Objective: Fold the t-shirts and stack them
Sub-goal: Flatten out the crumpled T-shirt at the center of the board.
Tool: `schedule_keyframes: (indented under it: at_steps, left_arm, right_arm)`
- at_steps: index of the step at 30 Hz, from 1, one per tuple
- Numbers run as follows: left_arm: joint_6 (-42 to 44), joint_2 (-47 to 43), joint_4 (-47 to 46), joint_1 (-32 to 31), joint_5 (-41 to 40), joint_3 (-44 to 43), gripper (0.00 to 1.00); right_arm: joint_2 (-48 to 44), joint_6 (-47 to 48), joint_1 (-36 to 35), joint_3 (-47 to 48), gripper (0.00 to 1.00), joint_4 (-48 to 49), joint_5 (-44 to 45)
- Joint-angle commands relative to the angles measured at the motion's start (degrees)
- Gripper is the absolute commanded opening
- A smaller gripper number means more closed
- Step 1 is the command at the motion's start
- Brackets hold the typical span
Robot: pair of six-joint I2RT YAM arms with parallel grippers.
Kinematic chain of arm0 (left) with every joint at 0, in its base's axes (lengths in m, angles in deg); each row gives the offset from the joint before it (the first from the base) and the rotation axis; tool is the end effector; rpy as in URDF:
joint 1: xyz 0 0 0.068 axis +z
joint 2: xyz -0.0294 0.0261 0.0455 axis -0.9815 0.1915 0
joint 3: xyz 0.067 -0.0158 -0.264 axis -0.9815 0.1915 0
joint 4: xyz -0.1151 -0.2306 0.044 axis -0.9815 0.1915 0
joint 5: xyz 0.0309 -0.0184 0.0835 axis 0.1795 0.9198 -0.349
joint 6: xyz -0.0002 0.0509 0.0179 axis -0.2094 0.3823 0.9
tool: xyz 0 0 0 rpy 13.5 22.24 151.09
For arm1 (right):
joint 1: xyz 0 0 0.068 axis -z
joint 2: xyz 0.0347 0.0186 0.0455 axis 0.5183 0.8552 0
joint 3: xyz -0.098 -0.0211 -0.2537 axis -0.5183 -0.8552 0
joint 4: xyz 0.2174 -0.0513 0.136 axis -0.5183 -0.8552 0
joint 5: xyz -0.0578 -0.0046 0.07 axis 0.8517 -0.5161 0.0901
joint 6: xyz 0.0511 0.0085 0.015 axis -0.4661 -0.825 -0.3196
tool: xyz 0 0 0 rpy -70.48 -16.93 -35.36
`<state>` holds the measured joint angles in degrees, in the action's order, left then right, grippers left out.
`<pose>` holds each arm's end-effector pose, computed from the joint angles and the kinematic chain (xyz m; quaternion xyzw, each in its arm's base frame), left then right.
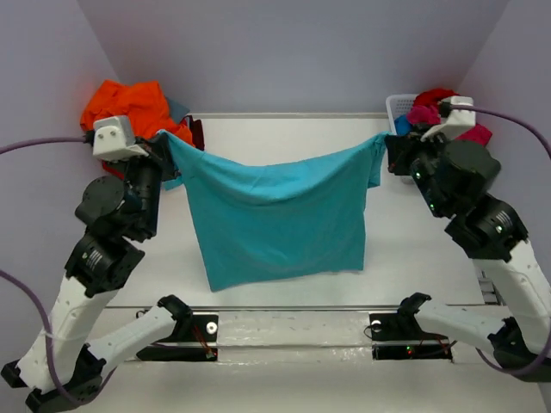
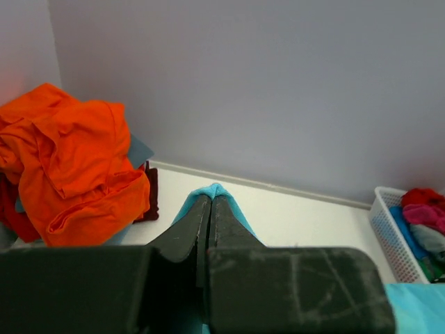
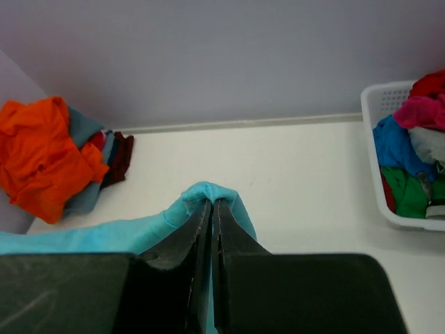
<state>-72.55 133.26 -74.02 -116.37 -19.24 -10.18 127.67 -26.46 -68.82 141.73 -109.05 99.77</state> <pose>0.0908 -0.0434 0.5166 -0.0938 0.5902 -0.1285 0.7914 0.1230 0.0733 0.5102 0.0308 0.7055 0.1425 0.6936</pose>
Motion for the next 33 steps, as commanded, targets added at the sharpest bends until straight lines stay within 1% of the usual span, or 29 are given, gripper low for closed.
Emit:
schedule_keyframes:
  at_steps: [1, 2, 3, 4, 5, 7, 8, 9, 11, 13, 14, 15, 16, 17, 19, 21, 25, 28, 30, 33]
  left_arm:
    - [-0.8, 7.7, -5.0, 0.8, -3.3, 2.3, 0.06]
    - [-1.2, 9.2, -4.9, 1.4, -2.7, 2.9, 0.06]
    - [-1.6, 12.0, -5.0, 2.8, -0.4, 3.5, 0.06]
    - [-2.6, 14.8, -5.0, 3.8, 1.3, 4.4, 0.06]
    - [-3.8, 14.9, -4.6, 4.5, 2.4, 4.4, 0.06]
    - [-6.6, 20.8, -3.6, 6.7, 5.0, 5.5, 0.06]
    - [-6.6, 20.9, -3.0, 7.4, 5.9, 5.5, 0.06]
    - [-7.9, 24.0, -2.3, 8.0, 7.4, 5.8, 0.06]
    - [-9.9, 28.6, -0.7, 8.7, 8.3, 5.8, 0.06]
    - [-10.8, 31.4, -0.6, 9.5, 8.7, 5.8, 0.06]
    - [-11.2, 33.3, -1.5, 10.1, 9.2, 6.5, 0.06]
    - [-11.4, 34.3, -1.5, 10.1, 9.4, 6.6, 0.06]
    - [-11.7, 36.3, -2.0, 10.6, 9.6, 6.5, 0.06]
    - [-11.9, 37.4, -2.0, 10.6, 9.8, 6.3, 0.06]
    - [-12.1, 39.6, -1.7, 10.6, 9.9, 5.6, 0.06]
    - [-13.0, 45.5, -0.1, 11.7, 10.2, 3.1, 0.06]
    - [-14.6, 50.4, 1.3, 12.3, 11.0, 0.7, 0.06]
    - [-15.5, 52.8, 1.1, 12.8, 11.9, -0.2, 0.06]
    - [-15.7, 54.9, 1.1, 13.4, 12.5, -1.4, 0.06]
    - [-16.2, 57.4, 1.9, 14.0, 12.7, -3.7, 0.06]
  right_arm:
    - [7.1, -2.7, -0.4, -0.2, 0.07, -1.5, 2.8]
    - [8.7, -3.1, -0.4, 0.0, 0.07, -2.2, 2.5]
    - [10.3, -3.7, -0.4, 0.7, 0.07, -3.6, 1.4]
    - [13.7, -4.5, -0.4, 1.4, 0.07, -4.5, 1.1]
    - [15.1, -4.5, -0.4, 1.4, 0.07, -5.3, 1.0]
    - [19.4, -5.7, -0.4, 1.3, 0.07, -6.5, 0.0]
    - [19.4, -6.3, -0.4, 1.1, 0.07, -6.8, -0.4]
    - [22.3, -7.2, -0.4, 1.4, 0.07, -8.0, -1.2]
    - [26.9, -9.1, 0.2, 2.4, 0.07, -10.0, -1.9]
    - [29.3, -9.5, 0.2, 2.5, 0.07, -9.9, -2.5]
    - [31.1, -9.7, 1.7, 2.9, 0.07, -9.4, -3.1]
    - [31.1, -9.6, 1.7, 2.9, 0.07, -9.4, -3.1]
    - [33.9, -9.4, 2.9, 3.6, 0.07, -8.6, -4.4]
    - [33.9, -9.0, 3.4, 4.2, 0.07, -8.6, -4.9]
    - [37.2, -8.4, 4.7, 5.4, 0.07, -8.3, -6.2]
    - [41.6, -7.7, 6.8, 9.3, 0.07, -8.8, -6.6]
    - [46.0, -8.0, 9.8, 11.4, 0.07, -8.5, -8.7]
    - [49.7, -8.5, 12.7, 15.2, 0.07, -8.5, -12.1]
    - [51.6, -8.4, 14.1, 17.4, 0.07, -8.8, -12.9]
    - [56.4, -7.9, 15.5, 24.1, 0.07, -10.9, -14.0]
